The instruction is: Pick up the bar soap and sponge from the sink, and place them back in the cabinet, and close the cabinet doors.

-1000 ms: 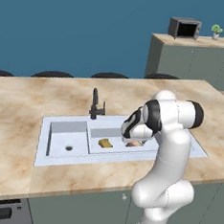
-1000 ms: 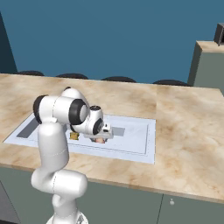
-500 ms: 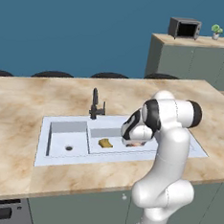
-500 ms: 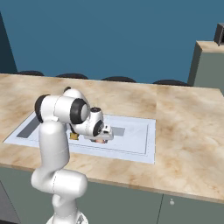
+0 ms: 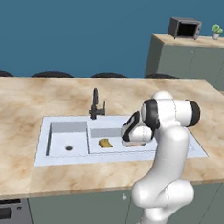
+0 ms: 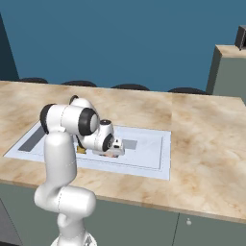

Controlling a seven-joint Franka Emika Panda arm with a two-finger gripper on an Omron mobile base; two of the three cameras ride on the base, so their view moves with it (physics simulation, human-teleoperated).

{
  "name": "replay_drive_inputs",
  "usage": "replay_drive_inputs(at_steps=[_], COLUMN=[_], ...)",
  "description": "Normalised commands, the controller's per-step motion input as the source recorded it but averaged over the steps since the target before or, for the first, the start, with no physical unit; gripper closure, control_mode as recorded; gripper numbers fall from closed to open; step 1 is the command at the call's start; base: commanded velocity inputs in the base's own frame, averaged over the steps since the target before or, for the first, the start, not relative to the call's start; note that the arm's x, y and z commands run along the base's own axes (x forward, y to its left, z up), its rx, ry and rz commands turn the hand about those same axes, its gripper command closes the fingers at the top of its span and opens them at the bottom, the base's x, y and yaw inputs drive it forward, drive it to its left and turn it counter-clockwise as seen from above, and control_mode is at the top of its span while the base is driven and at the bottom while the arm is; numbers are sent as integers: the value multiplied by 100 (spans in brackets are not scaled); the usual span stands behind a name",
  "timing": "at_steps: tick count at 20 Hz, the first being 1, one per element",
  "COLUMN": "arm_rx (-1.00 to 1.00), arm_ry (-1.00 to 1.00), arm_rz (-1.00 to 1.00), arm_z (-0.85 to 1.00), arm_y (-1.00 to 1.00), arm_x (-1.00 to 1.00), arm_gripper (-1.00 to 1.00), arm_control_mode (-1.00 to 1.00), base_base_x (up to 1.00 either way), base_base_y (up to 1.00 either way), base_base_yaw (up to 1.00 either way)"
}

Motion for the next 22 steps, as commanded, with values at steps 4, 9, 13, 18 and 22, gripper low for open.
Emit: replay_drive_inputs(at_steps=[4,9,13,18,22], arm_rx=[0,0,0,0,0], arm_ry=[0,0,0,0,0], arm_rz=[0,0,0,0,0], arm_z=[-6,0,0,0,0], arm_y=[0,0,0,0,0], arm_x=[0,0,0,0,0], arm_gripper=[-100,-100,-100,-100,100], arm_control_mode=[-100,-100,-100,-100,-100], base_base_x=[0,0,0,0,0], base_base_y=[0,0,0,0,0], base_base_yaw=[0,0,0,0,0])
